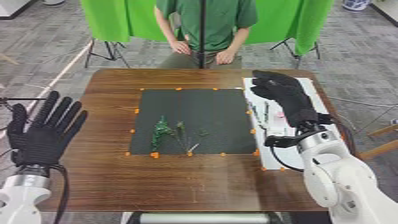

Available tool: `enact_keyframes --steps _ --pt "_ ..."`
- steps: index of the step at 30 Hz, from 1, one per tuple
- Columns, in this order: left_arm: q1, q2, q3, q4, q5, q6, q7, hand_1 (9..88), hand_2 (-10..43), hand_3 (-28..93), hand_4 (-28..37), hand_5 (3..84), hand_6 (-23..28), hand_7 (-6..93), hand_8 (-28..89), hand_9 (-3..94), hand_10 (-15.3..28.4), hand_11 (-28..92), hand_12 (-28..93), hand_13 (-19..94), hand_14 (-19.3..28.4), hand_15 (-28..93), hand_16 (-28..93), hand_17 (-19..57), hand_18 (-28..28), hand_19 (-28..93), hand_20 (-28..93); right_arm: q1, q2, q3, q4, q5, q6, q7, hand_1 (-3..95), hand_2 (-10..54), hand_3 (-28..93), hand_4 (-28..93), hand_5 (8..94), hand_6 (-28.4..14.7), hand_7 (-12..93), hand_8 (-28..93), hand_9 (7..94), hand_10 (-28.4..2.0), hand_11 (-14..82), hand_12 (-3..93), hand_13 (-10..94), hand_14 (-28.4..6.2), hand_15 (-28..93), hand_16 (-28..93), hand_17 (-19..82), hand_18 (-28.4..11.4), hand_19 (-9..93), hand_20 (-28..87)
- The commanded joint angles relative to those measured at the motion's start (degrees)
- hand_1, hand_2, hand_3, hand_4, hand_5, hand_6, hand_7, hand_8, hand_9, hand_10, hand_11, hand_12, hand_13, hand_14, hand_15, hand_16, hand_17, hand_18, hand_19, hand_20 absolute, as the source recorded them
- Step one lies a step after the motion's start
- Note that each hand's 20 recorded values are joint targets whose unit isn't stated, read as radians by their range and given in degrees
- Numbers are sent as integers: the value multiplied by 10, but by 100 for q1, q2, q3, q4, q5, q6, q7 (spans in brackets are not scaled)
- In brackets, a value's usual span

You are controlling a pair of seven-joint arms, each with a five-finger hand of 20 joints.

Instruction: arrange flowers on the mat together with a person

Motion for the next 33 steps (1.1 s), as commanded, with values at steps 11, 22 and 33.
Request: enact_keyframes --steps 11,22,33 --pt "98 -74 -114 -12 43 -56 -7 218 87 683 -283 394 59 44 -73 364 142 135 93 270 142 223 -46 -23 122 261 117 -946 -153 1484 -10 921 -592 235 194 85 829 -230 465 -11 172 -134 459 -124 69 144 363 -123 208 152 132 -162 363 106" --pt "102 -159 -73 -72 75 -108 0 221 86 684 -283 393 58 44 -73 364 141 136 93 268 144 224 -46 -24 123 262 116 -1030 -257 1522 -32 905 -823 316 195 82 826 -228 458 -12 168 -132 450 -124 60 147 353 -119 185 163 130 -163 356 118" --pt "137 -189 -106 -93 72 -80 6 226 85 683 -283 393 58 43 -73 364 143 136 93 267 145 226 -46 -25 124 260 116 -1081 -214 1558 -61 924 -694 295 198 77 825 -228 457 -13 168 -131 448 -124 60 149 352 -118 179 170 127 -164 358 124"
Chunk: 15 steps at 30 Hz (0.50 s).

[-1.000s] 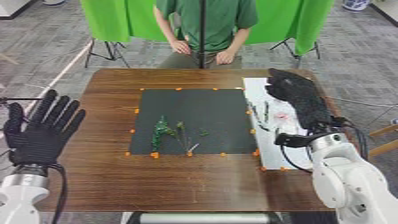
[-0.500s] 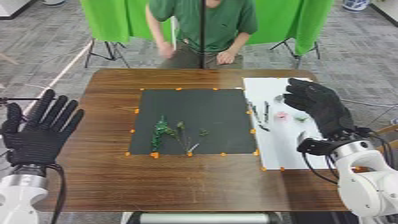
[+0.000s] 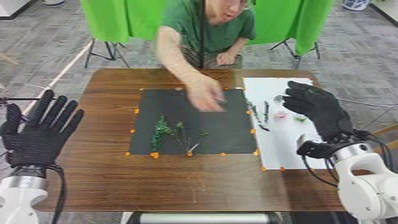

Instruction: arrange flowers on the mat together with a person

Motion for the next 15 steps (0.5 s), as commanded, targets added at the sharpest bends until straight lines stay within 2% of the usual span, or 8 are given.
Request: enact_keyframes --steps 1,3,5,10,15 --pt "85 -81 -4 -28 23 -25 -27 226 85 683 -283 393 57 43 -73 364 143 136 94 267 145 226 -45 -25 124 260 116 -138 17 64 -83 12 103 -27 199 76 825 -228 457 -12 168 -131 447 -124 60 148 352 -118 179 170 127 -165 359 125" --pt "79 -80 11 -23 22 -33 -65 227 86 683 -283 393 58 43 -73 364 144 136 93 267 145 226 -45 -25 124 261 117 -188 -9 97 -102 28 121 -17 200 74 826 -228 455 -13 168 -131 446 -124 60 148 352 -117 179 170 126 -166 360 125" --pt "112 -72 -15 -50 30 -44 -42 227 85 683 -283 393 58 43 -73 364 144 136 93 267 145 226 -46 -25 124 261 117 -188 -21 84 -101 -4 161 -37 201 72 827 -228 455 -13 168 -131 445 -123 60 149 353 -118 179 171 125 -167 361 126" --pt "81 -51 2 -52 33 -86 -27 228 86 683 -283 393 57 44 -73 364 143 135 93 267 146 227 -45 -26 124 262 117 -229 29 119 -108 2 169 -60 203 69 828 -228 431 -16 162 -128 444 -122 60 149 353 -117 179 172 124 -168 365 126" --pt "115 -75 -10 -85 43 -100 -28 229 86 683 -283 394 57 44 -73 364 142 136 94 268 146 227 -46 -26 124 262 117 -275 3 175 -118 17 167 -69 203 66 830 -228 425 -18 161 -126 442 -121 61 149 352 -119 180 173 123 -169 368 126"
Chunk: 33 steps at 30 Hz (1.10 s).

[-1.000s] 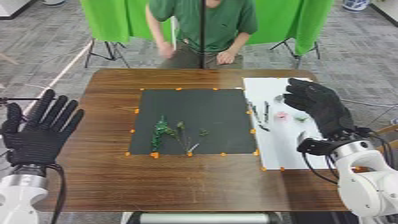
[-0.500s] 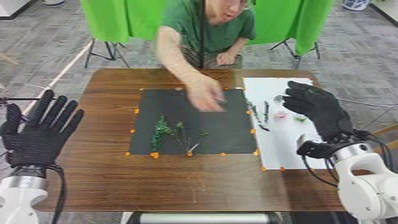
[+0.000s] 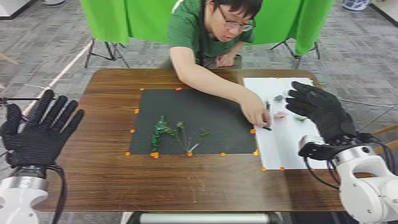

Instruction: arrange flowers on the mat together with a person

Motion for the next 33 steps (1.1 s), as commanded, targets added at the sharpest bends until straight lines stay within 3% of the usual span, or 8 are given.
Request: enact_keyframes --steps 1,7,12,14,16,19,26,33 --pt "96 -61 -6 -54 46 -83 -16 228 86 685 -283 394 57 44 -73 364 142 136 94 268 146 228 -46 -26 124 262 118 -143 12 98 -66 24 72 -64 203 66 830 -228 427 -18 162 -126 442 -121 62 149 352 -119 180 173 123 -169 368 126" --pt "113 -77 -1 -60 79 -127 -26 230 86 683 -283 393 57 44 -73 364 142 136 94 268 147 229 -46 -26 124 263 118 -110 -17 186 -40 167 -105 52 204 66 829 -230 430 -17 165 -127 442 -121 62 149 351 -120 181 173 122 -170 368 124" --pt "126 -98 25 -27 63 -8 -132 233 86 681 -283 393 57 44 -73 364 141 135 93 267 148 229 -46 -25 124 262 117 40 -145 300 64 249 -392 248 204 65 825 -230 437 -17 163 -127 439 -123 59 148 349 -120 178 172 121 -169 363 122" --pt "128 -40 23 -14 87 52 -226 233 87 679 -283 393 57 44 -73 364 142 135 93 267 148 228 -46 -26 124 262 117 63 -142 286 100 346 -375 330 203 64 823 -230 437 -18 160 -127 435 -122 55 147 345 -120 173 171 120 -169 361 121" --pt "109 91 41 39 112 49 -295 235 90 678 -283 394 58 43 -73 364 143 135 93 266 149 228 -45 -27 125 264 118 77 -142 282 143 387 -432 419 202 65 820 -230 434 -18 157 -126 431 -123 52 147 342 -121 170 172 118 -169 358 120" --pt "79 227 63 76 84 103 -334 233 92 680 -283 394 59 43 -73 363 143 136 93 265 150 229 -45 -28 125 266 118 107 -162 229 157 431 -422 470 200 65 816 -229 424 -21 151 -123 422 -123 50 149 334 -123 164 173 116 -168 357 120" --pt "-159 280 128 121 148 40 -293 236 94 679 -283 394 60 42 -73 361 143 136 93 263 150 230 -46 -28 125 266 117 154 -199 159 157 391 -439 469 199 65 817 -227 418 -22 146 -117 416 -123 48 151 329 -122 158 179 113 -169 357 121" --pt "-213 221 118 52 212 -45 -254 237 95 678 -283 394 60 43 -73 362 143 138 93 264 150 232 -46 -28 125 268 117 112 -231 142 149 363 -428 435 201 65 815 -226 417 -23 146 -116 416 -123 47 152 330 -122 156 183 113 -169 357 121"
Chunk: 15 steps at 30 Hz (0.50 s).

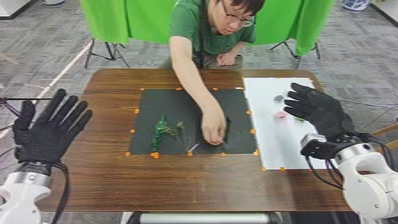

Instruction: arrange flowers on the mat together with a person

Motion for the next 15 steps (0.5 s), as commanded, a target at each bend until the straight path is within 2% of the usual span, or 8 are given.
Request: enact_keyframes --steps 1,9,15 --pt "-79 -57 -3 -41 106 -85 -7 238 95 678 -283 394 60 43 -73 362 143 137 93 264 150 231 -46 -29 125 268 117 -52 -61 -50 -15 -52 -32 -32 200 65 815 -226 417 -23 146 -116 416 -123 47 152 330 -122 156 184 113 -169 357 121" --pt "-66 -61 -72 -84 120 -96 25 236 95 680 -283 395 60 43 -72 362 144 138 92 264 150 233 -47 -29 126 269 116 12 -63 -188 -6 -101 -55 -54 201 66 814 -226 418 -24 146 -116 416 -123 47 152 329 -121 156 185 112 -169 358 122" --pt "-37 -74 -92 -101 108 -88 106 237 95 680 -283 394 59 44 -73 363 145 139 92 265 151 234 -47 -29 126 270 115 50 -76 -261 6 -103 -46 -80 201 66 814 -226 419 -24 147 -116 416 -123 48 152 330 -121 156 186 111 -170 359 122"
